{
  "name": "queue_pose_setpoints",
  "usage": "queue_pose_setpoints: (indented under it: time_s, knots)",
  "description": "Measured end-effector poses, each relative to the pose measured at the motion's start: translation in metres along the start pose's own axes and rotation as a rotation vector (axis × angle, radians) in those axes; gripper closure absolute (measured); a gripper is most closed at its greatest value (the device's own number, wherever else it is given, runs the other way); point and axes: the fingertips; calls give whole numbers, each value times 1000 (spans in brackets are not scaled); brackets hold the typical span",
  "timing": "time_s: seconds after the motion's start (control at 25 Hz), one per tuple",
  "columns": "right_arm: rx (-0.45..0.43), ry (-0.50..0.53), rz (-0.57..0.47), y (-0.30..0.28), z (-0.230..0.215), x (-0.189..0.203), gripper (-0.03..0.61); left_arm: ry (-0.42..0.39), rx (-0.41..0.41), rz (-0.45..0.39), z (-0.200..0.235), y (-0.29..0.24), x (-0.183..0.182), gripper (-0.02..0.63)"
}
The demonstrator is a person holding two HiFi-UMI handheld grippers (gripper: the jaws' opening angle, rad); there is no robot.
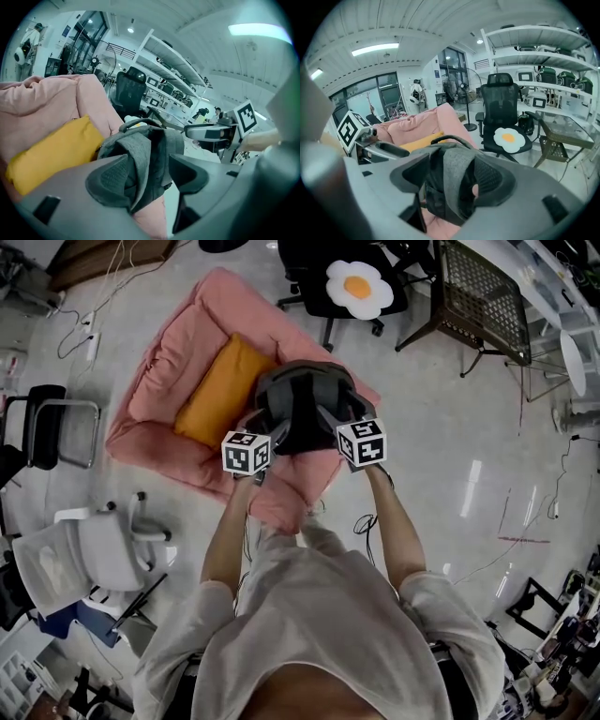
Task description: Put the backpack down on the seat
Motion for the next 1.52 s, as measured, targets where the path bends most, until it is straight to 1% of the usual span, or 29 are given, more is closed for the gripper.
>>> queue_pose_setpoints:
  time_s: [0.24, 0.44, 0.72, 0.92, 1.12, 1.32, 1.52]
  knots:
    - [9, 23, -70, 37, 14, -15, 328, -33, -10, -58, -19, 26, -5, 359]
    - [26, 39, -140, 67, 23, -34, 371, -104, 14, -111, -48, 47, -18, 363]
    - [62, 70, -205, 110, 37, -52, 435, -180, 68, -194, -98, 85, -38, 433]
    - [76, 99, -238, 133, 44, -62, 475, -203, 76, -251, -117, 108, -50, 489]
    - [89, 112, -269, 151, 47, -71, 511, -237, 74, -276, -131, 118, -57, 538]
    - [105, 110, -287, 168, 47, -75, 552, -264, 68, -298, -144, 125, -63, 570]
    - [115, 121, -301, 184, 47, -75, 580, -289, 67, -319, -158, 133, -70, 582]
Point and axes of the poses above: the fingertips, and each gripper's own axes: y backward along the fingers, z to its left, x out of its underside, and after that the axes turned 8 degrees about y, right-handed
